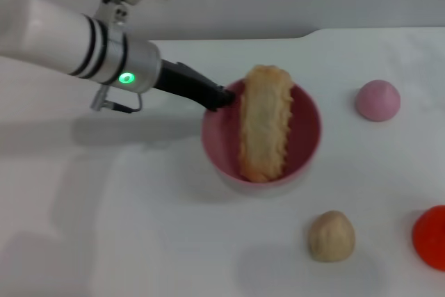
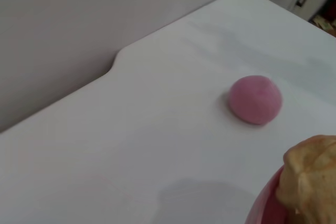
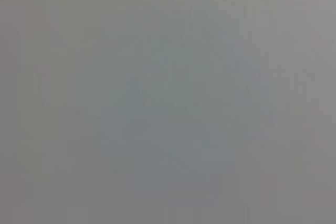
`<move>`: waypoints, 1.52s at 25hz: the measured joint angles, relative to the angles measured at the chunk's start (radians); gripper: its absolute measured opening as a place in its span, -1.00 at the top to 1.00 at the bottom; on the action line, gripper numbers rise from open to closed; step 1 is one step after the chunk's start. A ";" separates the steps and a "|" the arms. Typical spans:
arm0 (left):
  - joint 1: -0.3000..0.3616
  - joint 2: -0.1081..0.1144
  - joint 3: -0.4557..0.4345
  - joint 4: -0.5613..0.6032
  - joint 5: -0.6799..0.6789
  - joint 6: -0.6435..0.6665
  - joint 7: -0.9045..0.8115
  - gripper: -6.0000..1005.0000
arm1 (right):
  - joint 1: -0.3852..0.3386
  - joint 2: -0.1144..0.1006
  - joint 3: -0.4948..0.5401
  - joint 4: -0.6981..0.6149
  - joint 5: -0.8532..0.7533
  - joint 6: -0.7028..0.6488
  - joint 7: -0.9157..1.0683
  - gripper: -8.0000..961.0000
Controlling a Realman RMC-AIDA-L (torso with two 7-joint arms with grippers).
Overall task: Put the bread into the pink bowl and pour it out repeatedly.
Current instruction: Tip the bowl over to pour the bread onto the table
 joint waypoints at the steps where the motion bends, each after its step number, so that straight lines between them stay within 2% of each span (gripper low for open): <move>1: -0.005 0.000 0.042 0.004 -0.017 -0.018 0.008 0.90 | 0.000 0.000 0.004 0.032 0.035 -0.042 -0.038 -0.09; 4: -0.020 -0.002 0.124 0.010 -0.040 -0.056 0.020 0.90 | 0.001 0.000 0.010 0.122 0.104 -0.152 -0.127 -0.09; 5: -0.032 -0.006 0.181 0.015 -0.045 -0.088 0.022 0.90 | 0.002 0.000 0.010 0.144 0.113 -0.176 -0.144 -0.09; 10: -0.052 -0.011 0.317 0.043 -0.051 -0.199 0.020 0.90 | 0.005 0.000 0.011 0.213 0.124 -0.233 -0.156 -0.09; 20: -0.056 -0.011 0.480 0.108 -0.045 -0.466 0.023 0.90 | -0.028 0.001 0.015 0.288 0.185 -0.332 -0.155 -0.09; 24: -0.046 -0.012 0.611 0.136 -0.043 -0.600 0.024 0.90 | -0.046 0.000 0.013 0.296 0.183 -0.378 -0.202 -0.09; 25: -0.046 -0.012 0.611 0.136 -0.043 -0.600 0.024 0.89 | -0.049 0.001 0.011 0.301 0.183 -0.392 -0.224 -0.09; 26: -0.044 -0.012 0.670 0.146 -0.036 -0.658 0.025 0.89 | -0.051 0.001 0.009 0.306 0.184 -0.401 -0.240 -0.09; 30: -0.039 -0.014 0.735 0.160 -0.012 -0.725 0.026 0.89 | -0.053 0.002 0.005 0.320 0.187 -0.410 -0.254 -0.09; 38: 0.032 -0.014 0.845 0.218 0.136 -0.885 0.039 0.89 | -0.055 0.002 0.013 0.336 0.188 -0.459 -0.254 -0.09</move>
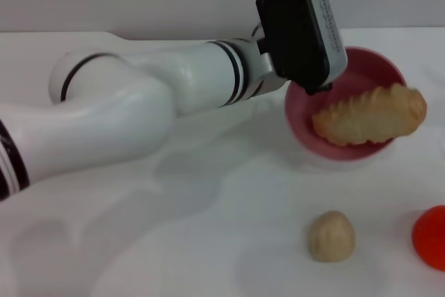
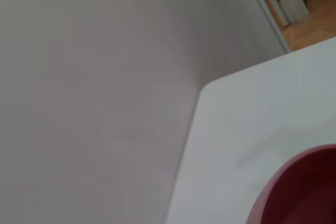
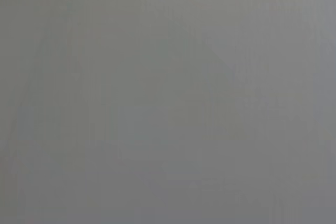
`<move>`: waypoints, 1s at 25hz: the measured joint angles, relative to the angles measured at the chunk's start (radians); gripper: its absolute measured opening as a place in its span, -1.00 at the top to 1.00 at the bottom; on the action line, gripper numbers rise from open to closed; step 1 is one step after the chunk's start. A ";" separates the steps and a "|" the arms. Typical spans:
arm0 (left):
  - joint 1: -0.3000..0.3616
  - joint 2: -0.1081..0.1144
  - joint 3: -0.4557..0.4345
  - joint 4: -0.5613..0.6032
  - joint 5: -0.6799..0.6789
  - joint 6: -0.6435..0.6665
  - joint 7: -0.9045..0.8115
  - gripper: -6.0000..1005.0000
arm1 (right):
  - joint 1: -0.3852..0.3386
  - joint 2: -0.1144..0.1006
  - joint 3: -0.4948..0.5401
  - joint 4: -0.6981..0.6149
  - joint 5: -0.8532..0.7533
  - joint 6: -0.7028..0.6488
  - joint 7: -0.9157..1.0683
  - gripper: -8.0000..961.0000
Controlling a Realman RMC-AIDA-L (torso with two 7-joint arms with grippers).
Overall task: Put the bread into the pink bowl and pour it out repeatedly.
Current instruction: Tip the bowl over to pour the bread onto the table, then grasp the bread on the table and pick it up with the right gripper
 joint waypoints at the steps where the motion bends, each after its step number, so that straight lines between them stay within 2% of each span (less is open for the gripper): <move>1: 0.012 0.000 0.013 0.006 0.025 -0.029 0.000 0.89 | 0.000 0.000 0.000 0.000 0.000 -0.001 0.000 -0.09; 14: 0.079 -0.001 0.089 0.030 0.167 -0.208 0.002 0.89 | 0.001 -0.001 0.000 -0.001 0.003 -0.002 0.004 -0.08; 25: 0.112 -0.003 0.113 0.036 0.171 -0.382 0.078 0.89 | 0.013 -0.002 -0.007 0.003 0.003 -0.002 -0.001 -0.08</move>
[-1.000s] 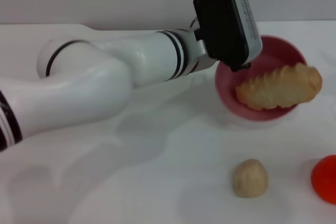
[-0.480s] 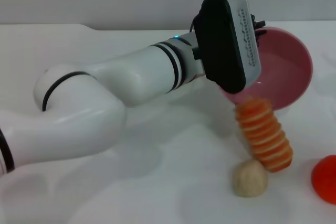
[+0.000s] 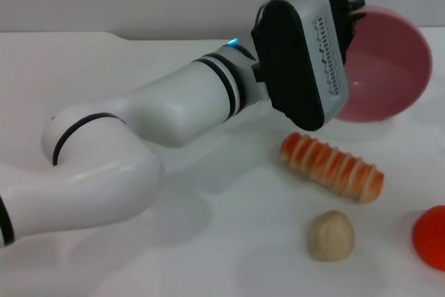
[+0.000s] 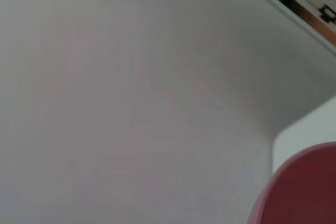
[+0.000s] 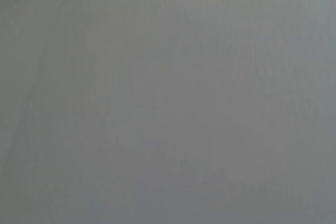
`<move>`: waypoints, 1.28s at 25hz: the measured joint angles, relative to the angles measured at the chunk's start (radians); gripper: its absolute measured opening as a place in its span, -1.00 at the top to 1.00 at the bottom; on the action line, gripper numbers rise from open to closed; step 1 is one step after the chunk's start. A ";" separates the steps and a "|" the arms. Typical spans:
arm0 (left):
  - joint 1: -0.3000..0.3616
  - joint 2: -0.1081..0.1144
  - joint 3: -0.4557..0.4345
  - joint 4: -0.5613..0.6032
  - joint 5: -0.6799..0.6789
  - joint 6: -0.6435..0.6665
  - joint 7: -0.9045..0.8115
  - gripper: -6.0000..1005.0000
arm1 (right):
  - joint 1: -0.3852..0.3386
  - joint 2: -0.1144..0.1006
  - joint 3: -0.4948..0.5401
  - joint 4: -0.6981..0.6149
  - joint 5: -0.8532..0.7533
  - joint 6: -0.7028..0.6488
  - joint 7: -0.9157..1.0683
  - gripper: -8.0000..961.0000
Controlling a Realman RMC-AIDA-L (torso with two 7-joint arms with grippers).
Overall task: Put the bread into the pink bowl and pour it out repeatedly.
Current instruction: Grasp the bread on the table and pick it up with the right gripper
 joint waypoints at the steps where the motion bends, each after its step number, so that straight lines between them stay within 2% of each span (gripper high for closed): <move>1: -0.002 0.000 -0.001 -0.001 -0.002 -0.015 -0.003 0.89 | 0.001 0.000 -0.001 0.000 0.000 0.001 0.000 -0.08; 6: -0.007 0.000 -0.007 -0.008 -0.008 -0.065 -0.039 0.89 | 0.017 0.000 -0.004 0.025 0.000 0.007 -0.001 -0.08; 10: -0.018 0.004 -0.032 -0.011 -0.008 -0.070 -0.135 0.89 | 0.039 0.000 0.003 0.063 0.000 0.008 0.003 -0.08; 18: -0.031 0.012 -0.213 -0.008 -0.009 0.042 -0.332 0.90 | 0.066 0.001 0.033 0.122 0.010 0.010 0.000 -0.08; 25: -0.087 0.015 -0.492 -0.011 -0.025 0.327 -0.428 0.89 | 0.077 0.000 0.055 0.173 0.050 0.014 -0.003 -0.08; 30: -0.137 0.021 -0.727 -0.016 -0.137 0.629 -0.364 0.89 | 0.080 0.001 0.085 0.198 0.101 0.071 -0.003 -0.08; 32: -0.157 0.022 -0.848 -0.018 -0.188 0.779 -0.299 0.89 | 0.078 0.001 0.104 0.202 0.131 0.133 0.005 -0.08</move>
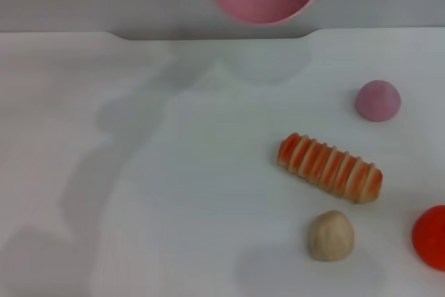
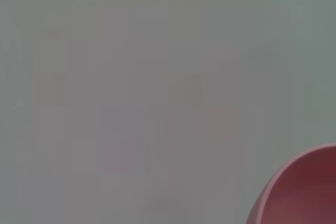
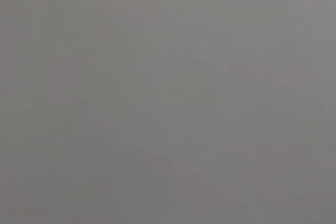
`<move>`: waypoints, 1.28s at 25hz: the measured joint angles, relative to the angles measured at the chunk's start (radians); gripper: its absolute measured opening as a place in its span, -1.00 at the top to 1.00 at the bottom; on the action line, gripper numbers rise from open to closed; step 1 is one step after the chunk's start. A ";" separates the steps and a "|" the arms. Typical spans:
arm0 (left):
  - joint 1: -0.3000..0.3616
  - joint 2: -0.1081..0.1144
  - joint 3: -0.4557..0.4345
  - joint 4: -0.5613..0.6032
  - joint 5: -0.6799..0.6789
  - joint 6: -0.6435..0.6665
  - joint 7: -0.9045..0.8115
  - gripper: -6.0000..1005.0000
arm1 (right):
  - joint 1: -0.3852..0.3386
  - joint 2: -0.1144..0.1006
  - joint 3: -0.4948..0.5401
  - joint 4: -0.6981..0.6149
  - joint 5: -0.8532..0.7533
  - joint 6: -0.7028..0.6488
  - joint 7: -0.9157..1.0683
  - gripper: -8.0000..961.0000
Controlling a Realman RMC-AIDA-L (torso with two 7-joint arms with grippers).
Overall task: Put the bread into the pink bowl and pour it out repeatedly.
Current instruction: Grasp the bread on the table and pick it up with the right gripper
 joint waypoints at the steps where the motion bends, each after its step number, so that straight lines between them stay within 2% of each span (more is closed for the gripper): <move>1: -0.009 0.001 -0.052 -0.003 -0.018 0.064 0.025 0.89 | -0.001 -0.001 0.010 -0.001 0.009 0.039 0.009 -0.08; 4: -0.045 0.005 -0.269 -0.036 -0.060 0.320 0.105 0.89 | 0.003 -0.012 0.029 -0.021 -0.009 0.204 0.081 -0.08; 6: -0.053 0.010 -0.354 -0.047 -0.063 0.423 0.126 0.89 | 0.006 -0.025 0.029 -0.053 -0.079 0.325 0.166 -0.08; 9: -0.044 0.017 -0.402 -0.049 -0.065 0.486 0.132 0.88 | 0.013 -0.052 0.025 -0.120 -0.294 0.461 0.388 -0.08; 12: -0.028 0.019 -0.401 -0.050 -0.067 0.507 0.132 0.88 | 0.032 -0.080 0.040 -0.188 -0.644 0.484 0.725 -0.08; 14: -0.022 0.016 -0.397 -0.051 -0.061 0.519 0.136 0.88 | 0.056 -0.098 0.063 -0.236 -0.928 0.445 0.975 -0.08; 17: -0.019 0.008 -0.397 -0.051 -0.055 0.524 0.145 0.88 | 0.115 -0.122 0.118 -0.288 -1.312 0.290 1.260 -0.08; 19: -0.013 0.007 -0.397 -0.051 -0.055 0.525 0.152 0.88 | 0.163 -0.138 0.162 -0.324 -1.499 0.129 1.377 -0.08; 22: -0.007 0.007 -0.397 -0.053 -0.055 0.524 0.161 0.88 | 0.229 -0.157 0.184 -0.375 -1.662 -0.062 1.462 -0.08; 25: -0.005 0.008 -0.398 -0.054 -0.058 0.523 0.174 0.88 | 0.288 -0.159 0.182 -0.435 -1.777 -0.215 1.498 -0.08; 28: -0.002 0.008 -0.398 -0.051 -0.061 0.524 0.182 0.87 | 0.349 -0.146 0.174 -0.462 -1.886 -0.315 1.518 -0.08; 30: -0.002 0.007 -0.398 -0.051 -0.061 0.524 0.183 0.87 | 0.393 -0.126 0.174 -0.460 -1.972 -0.350 1.519 -0.08; 32: -0.002 0.007 -0.398 -0.051 -0.061 0.525 0.183 0.87 | 0.424 -0.089 0.173 -0.458 -2.056 -0.359 1.512 -0.08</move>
